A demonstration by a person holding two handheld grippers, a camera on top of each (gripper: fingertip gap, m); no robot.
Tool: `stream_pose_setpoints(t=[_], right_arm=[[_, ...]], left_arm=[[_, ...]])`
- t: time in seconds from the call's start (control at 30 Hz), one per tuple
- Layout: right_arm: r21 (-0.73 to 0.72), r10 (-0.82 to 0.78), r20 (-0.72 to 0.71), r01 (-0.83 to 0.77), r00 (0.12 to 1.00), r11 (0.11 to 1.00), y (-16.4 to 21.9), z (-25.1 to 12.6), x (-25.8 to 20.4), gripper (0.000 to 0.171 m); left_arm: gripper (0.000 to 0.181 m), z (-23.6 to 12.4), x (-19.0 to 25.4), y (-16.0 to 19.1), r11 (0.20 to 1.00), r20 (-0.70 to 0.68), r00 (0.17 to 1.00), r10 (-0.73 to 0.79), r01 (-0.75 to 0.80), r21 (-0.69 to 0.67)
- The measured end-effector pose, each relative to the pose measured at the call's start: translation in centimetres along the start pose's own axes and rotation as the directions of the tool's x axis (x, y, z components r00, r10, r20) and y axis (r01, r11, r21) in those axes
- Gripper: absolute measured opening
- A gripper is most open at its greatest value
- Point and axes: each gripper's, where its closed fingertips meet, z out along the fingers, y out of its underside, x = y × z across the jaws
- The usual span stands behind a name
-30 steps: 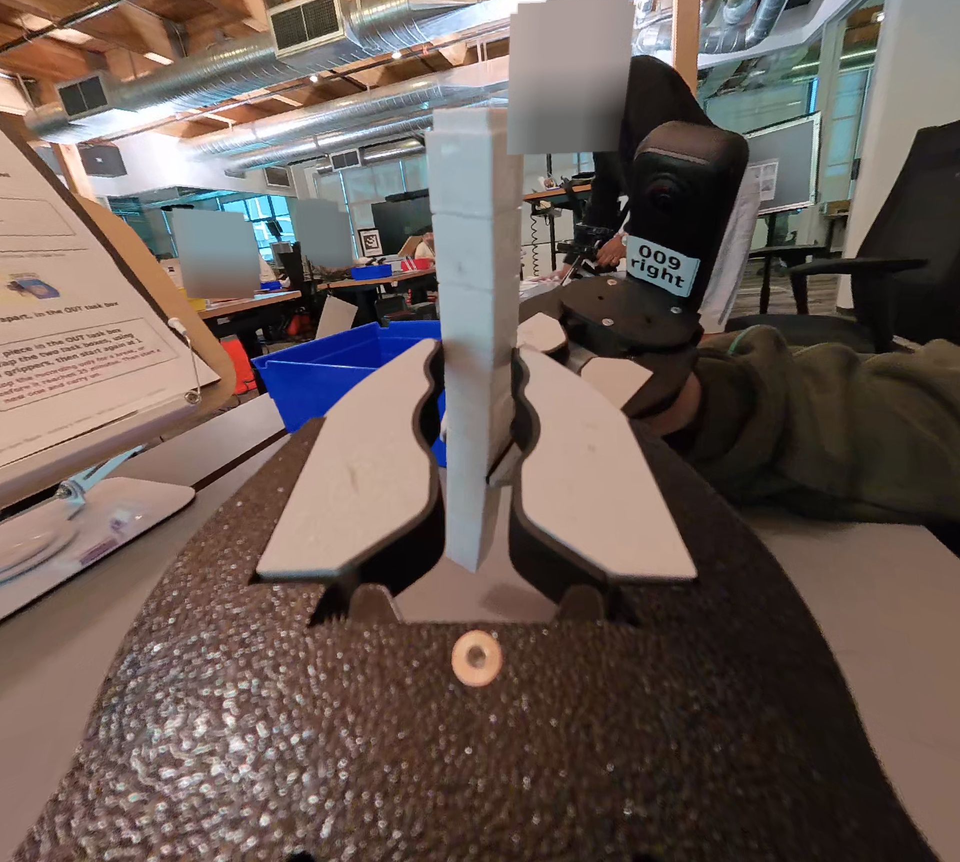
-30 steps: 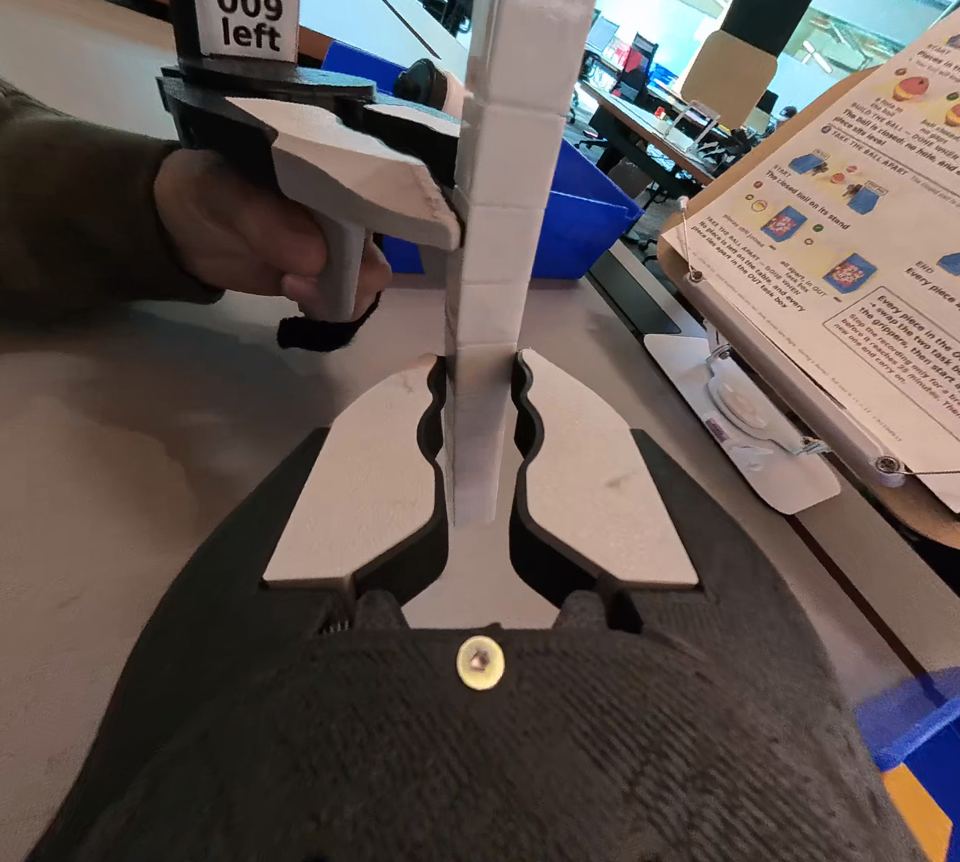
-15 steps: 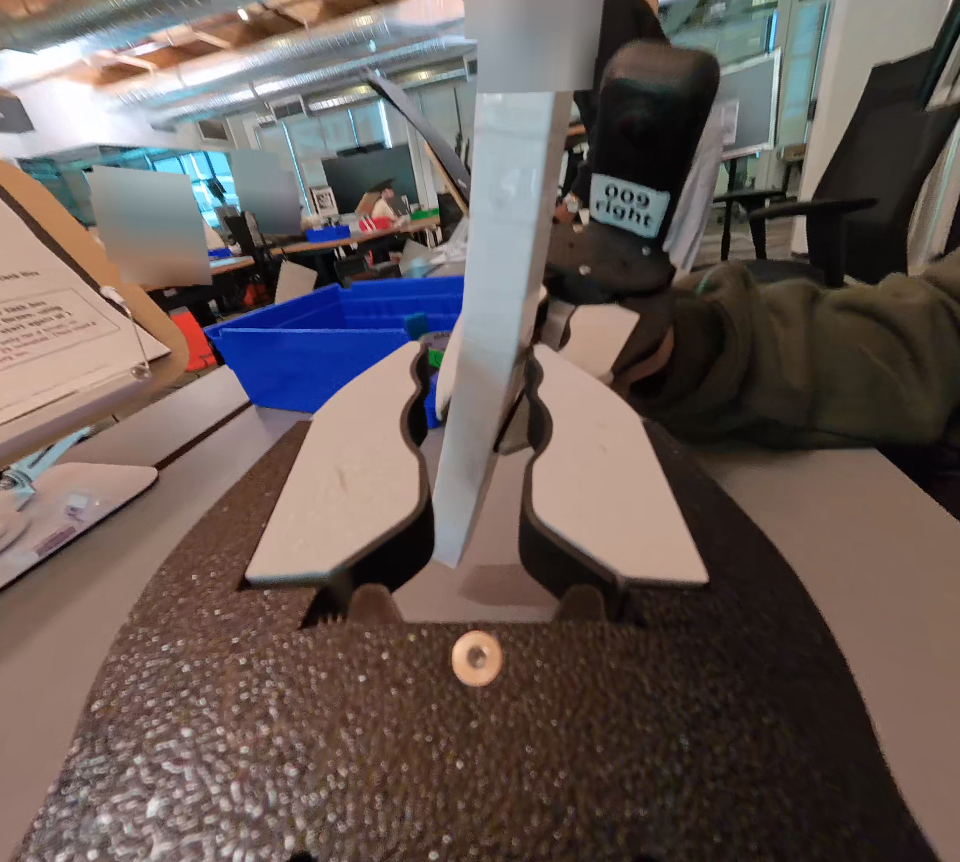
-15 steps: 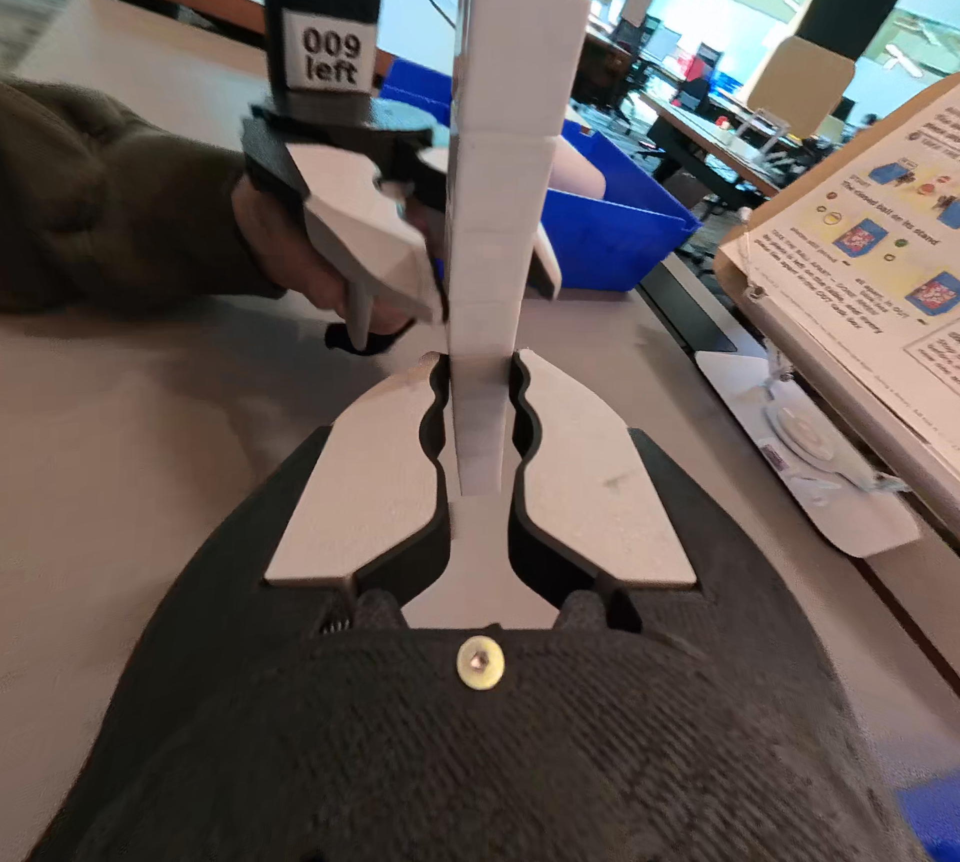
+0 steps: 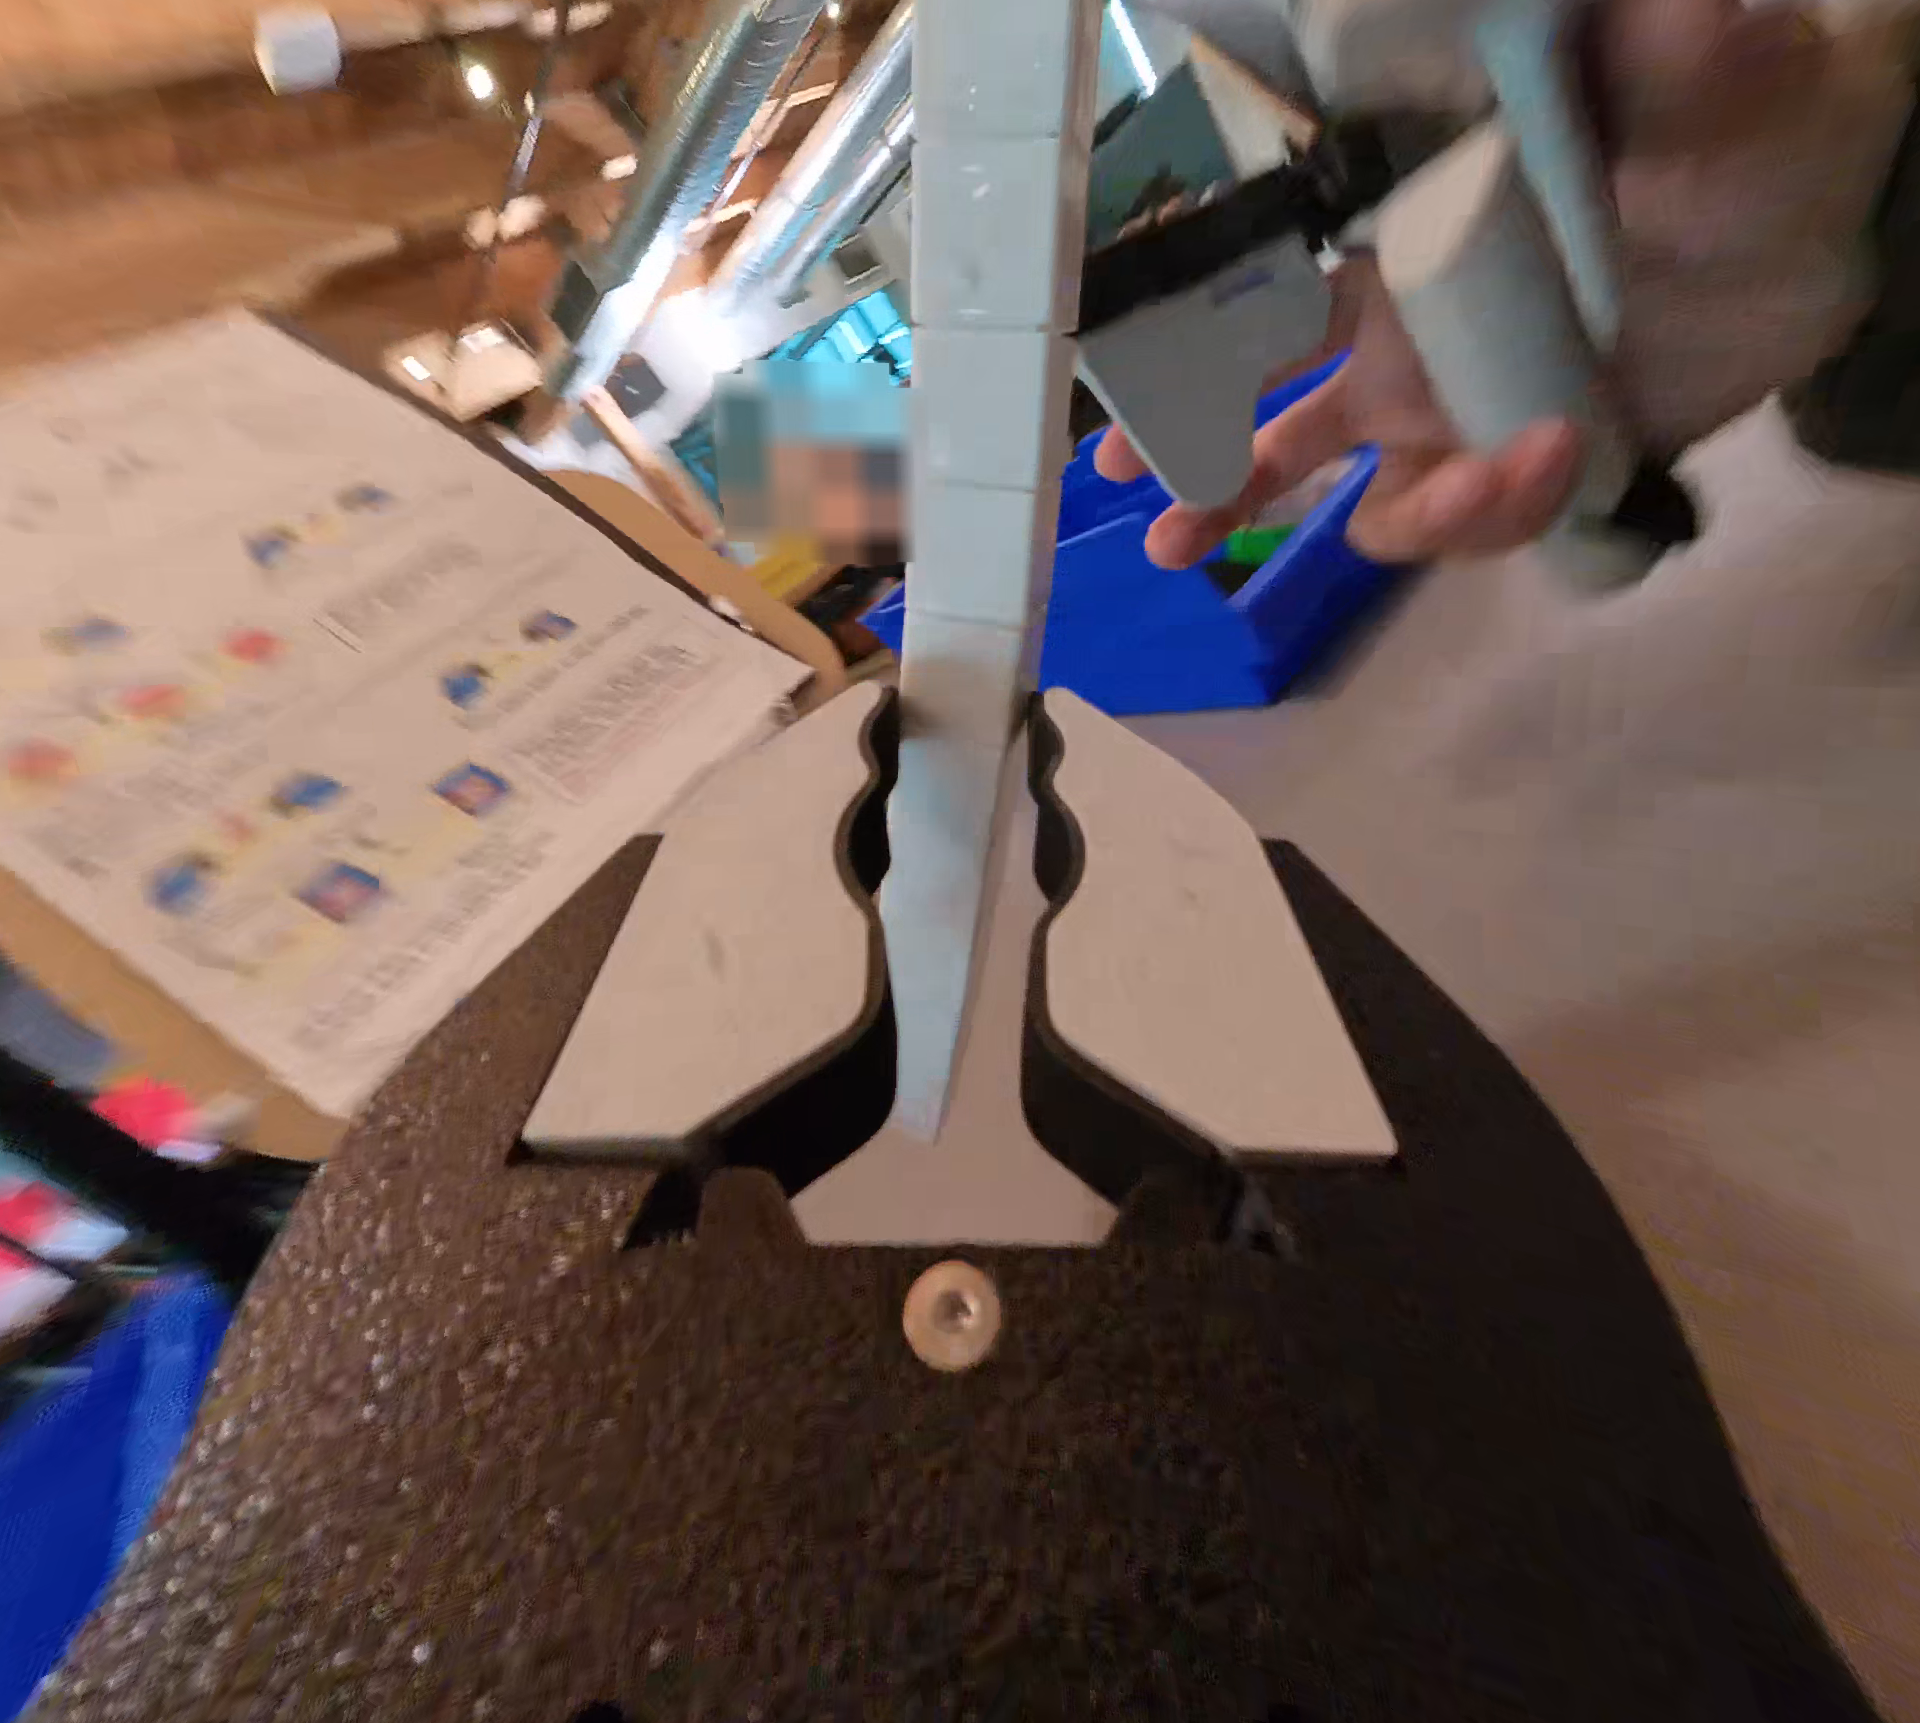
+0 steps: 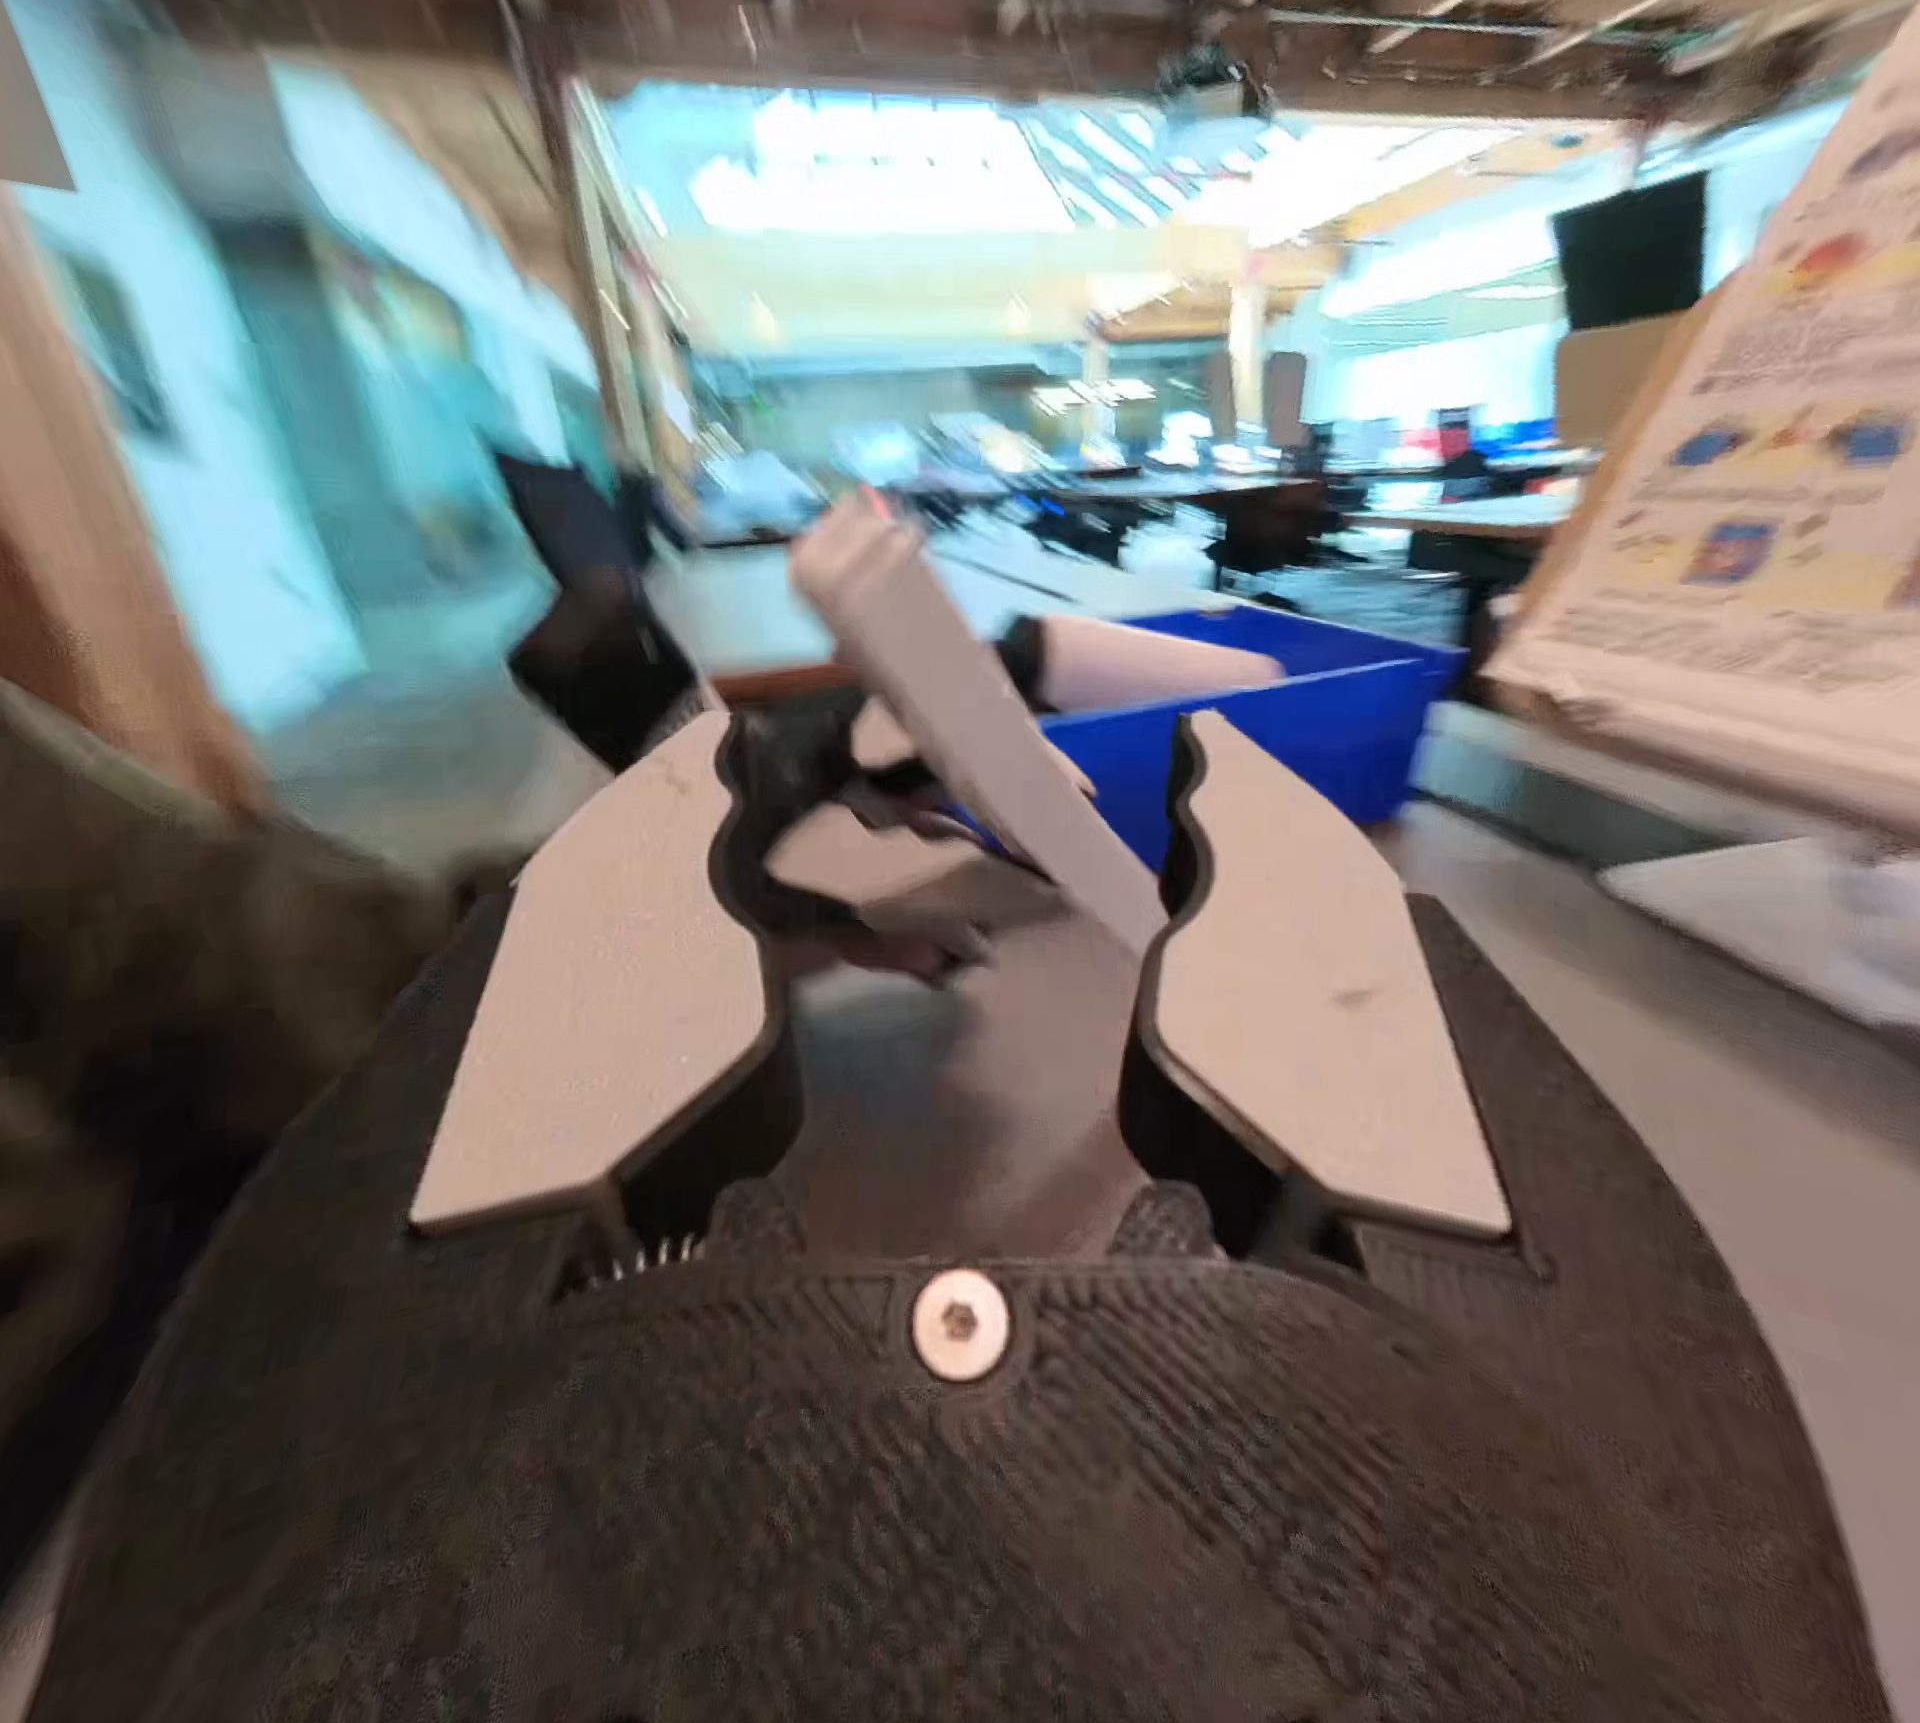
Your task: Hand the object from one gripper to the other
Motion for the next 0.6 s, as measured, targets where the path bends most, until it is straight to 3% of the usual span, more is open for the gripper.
stream_pose_setpoints(t=[0.03, 0.1, 0.17, 0.2, 0.23, 0.33, 0.47, 0.6], right_arm=[[0.049, 0.161, 0.056, -0.164, 0.985, 0.985, -0.8, -0.5, 0.1, 0.077], [0.070, 0.464, 0.182, -0.483, 0.867, 0.873, -1.7, -1.6, 0.8, 0.077], [0.030, 0.641, 0.298, -0.678, 0.708, 0.735, -2.0, -2.9, 1.0, 0.070], [0.007, 0.674, 0.315, -0.712, 0.668, 0.702, -1.9, -3.5, 1.1, 0.065], [-0.011, 0.683, 0.287, -0.711, 0.671, 0.703, -1.4, -3.8, 1.5, 0.061], [-0.105, 0.668, 0.151, -0.660, 0.729, 0.744, 0.8, -3.8, 1.9, 0.067], [-0.347, 0.713, 0.127, -0.642, 0.690, 0.683, 4.7, -2.8, -1.0, 0.062], [-0.499, 0.714, 0.113, -0.582, 0.690, 0.642, 7.8, -2.0, -3.3, 0.055]], left_arm=[[0.023, 0.0, 0.1, -0.2, 0.992, 0.025, 0.992, 0.122, -0.122, -0.016], [0.023, 0.1, 0.5, -0.6, 0.943, 0.049, 0.943, 0.330, -0.328, -0.046], [0.023, 0.3, 0.7, -0.8, 0.867, 0.072, 0.865, 0.497, -0.492, -0.078], [0.023, 0.4, 0.8, -0.8, 0.826, 0.076, 0.823, 0.563, -0.557, -0.094], [0.023, 0.4, 0.9, -0.9, 0.782, 0.081, 0.778, 0.623, -0.614, -0.109], [0.023, 0.4, 1.5, -1.1, 0.613, 0.066, 0.610, 0.790, -0.779, -0.133], [0.023, 0.2, 3.6, -1.6, 0.419, 0.057, 0.416, 0.908, -0.904, -0.078], [0.023, 0.0, 4.6, -2.0, 0.370, 0.065, 0.367, 0.928, -0.928, -0.043]])
